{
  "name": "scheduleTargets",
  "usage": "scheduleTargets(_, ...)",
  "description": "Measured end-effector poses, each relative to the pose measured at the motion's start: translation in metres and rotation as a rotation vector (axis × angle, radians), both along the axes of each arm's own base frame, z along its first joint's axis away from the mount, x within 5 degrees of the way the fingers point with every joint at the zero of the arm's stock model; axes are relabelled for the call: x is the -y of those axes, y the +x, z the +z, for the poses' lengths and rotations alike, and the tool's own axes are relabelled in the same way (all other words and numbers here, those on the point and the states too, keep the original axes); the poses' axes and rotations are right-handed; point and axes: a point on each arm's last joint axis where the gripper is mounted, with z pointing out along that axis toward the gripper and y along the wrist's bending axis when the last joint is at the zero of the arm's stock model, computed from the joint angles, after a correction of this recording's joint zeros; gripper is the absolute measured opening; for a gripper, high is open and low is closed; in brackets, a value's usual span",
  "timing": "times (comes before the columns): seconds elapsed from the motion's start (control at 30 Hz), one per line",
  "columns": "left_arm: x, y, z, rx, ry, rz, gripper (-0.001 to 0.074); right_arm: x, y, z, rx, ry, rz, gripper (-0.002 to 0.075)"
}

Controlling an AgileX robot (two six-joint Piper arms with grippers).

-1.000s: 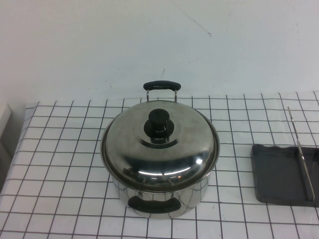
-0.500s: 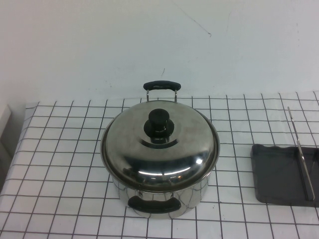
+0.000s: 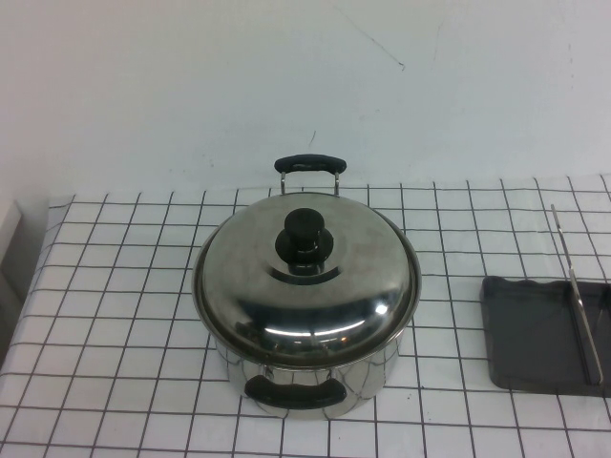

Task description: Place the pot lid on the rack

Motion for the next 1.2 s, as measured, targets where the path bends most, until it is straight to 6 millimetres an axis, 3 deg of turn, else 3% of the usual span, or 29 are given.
scheduleTargets(0.07, 0.004, -0.002, 0.008, 0.011, 0.118, -0.047, -0.0003, 0.000, 0.000, 0.000, 0.000, 0.000, 0.000, -0.0003)
scheduleTargets(0.23, 0.006, -0.002, 0.053, 0.102, 0.369, -0.064, -0.0003, 0.000, 0.000, 0.000, 0.000, 0.000, 0.000, -0.0003)
scheduleTargets(0.43, 0.006, 0.025, 0.099, 0.027, 0.682, -0.075, -0.0003, 0.000, 0.000, 0.000, 0.000, 0.000, 0.000, -0.0003)
scheduleTargets(0.53, -0.001, 0.044, 0.111, -0.026, 0.694, 0.010, -0.0002, 0.000, 0.000, 0.000, 0.000, 0.000, 0.000, -0.0003)
scheduleTargets(0.7, 0.001, 0.070, 0.124, 0.101, 0.672, 0.060, 0.0037, 0.000, 0.000, 0.000, 0.000, 0.000, 0.000, -0.0003)
scheduleTargets(0.8, 0.008, 0.084, 0.128, 0.165, 0.681, 0.014, 0.0164, 0.000, 0.000, 0.000, 0.000, 0.000, 0.000, -0.0003)
scheduleTargets(0.97, 0.018, 0.107, 0.122, 0.127, 0.713, -0.069, 0.0482, 0.000, 0.000, 0.000, 0.000, 0.000, 0.000, -0.0003)
scheduleTargets(1.07, 0.036, 0.117, 0.125, 0.146, 0.749, -0.164, 0.0567, 0.000, 0.000, 0.000, 0.000, 0.000, 0.000, -0.0002)
scheduleTargets(1.2, 0.075, 0.129, 0.126, 0.213, 0.869, -0.337, 0.0580, 0.000, 0.000, 0.000, 0.000, 0.000, 0.000, -0.0003)
